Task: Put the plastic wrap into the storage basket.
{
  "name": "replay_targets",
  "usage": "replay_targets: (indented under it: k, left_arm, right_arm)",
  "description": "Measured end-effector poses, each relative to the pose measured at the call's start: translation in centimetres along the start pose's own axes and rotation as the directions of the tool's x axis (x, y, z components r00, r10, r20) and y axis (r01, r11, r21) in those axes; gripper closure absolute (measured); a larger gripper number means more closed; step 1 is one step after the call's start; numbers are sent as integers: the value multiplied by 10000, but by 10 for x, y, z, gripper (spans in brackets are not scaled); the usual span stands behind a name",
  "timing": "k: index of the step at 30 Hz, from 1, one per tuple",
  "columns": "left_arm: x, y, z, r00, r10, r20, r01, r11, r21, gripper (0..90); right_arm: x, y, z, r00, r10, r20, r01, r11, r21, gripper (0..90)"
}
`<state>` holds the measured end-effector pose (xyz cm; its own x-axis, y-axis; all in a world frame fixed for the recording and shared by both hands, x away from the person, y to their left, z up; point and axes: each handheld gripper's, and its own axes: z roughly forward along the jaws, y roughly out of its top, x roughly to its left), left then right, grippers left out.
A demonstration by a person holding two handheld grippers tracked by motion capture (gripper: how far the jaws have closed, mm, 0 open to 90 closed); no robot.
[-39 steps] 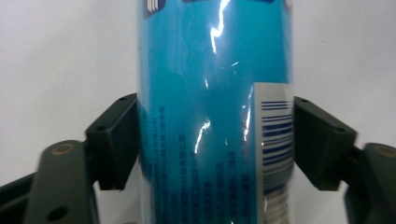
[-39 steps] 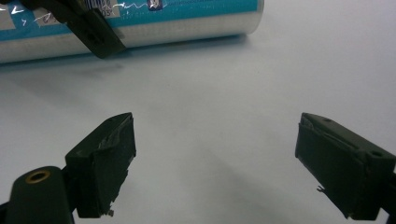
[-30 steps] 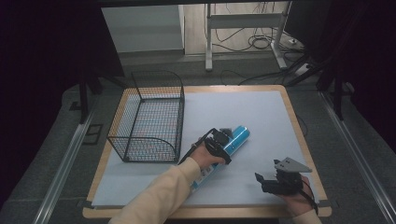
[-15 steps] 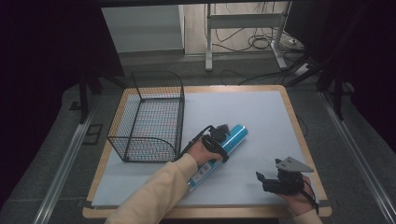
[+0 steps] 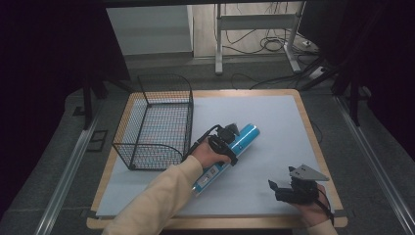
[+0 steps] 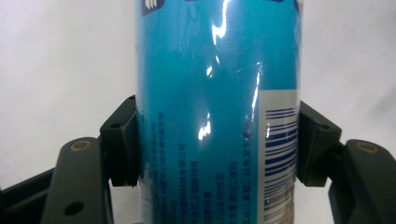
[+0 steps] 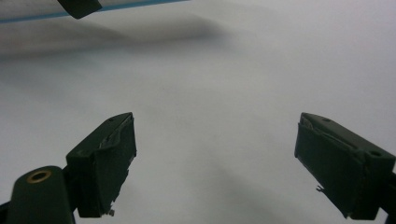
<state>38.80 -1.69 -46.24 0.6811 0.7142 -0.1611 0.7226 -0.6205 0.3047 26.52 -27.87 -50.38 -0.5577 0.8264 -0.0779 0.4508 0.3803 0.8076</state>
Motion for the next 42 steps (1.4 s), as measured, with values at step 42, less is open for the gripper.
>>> replay_targets:
  k: [42]
  left_arm:
    - [3, 19, -50, 9981, 444, -439, -466, 9975, -524, 313]
  right_arm:
    - [-2, 0, -1, 9998, 120, 136, -120, 9999, 9, 131]
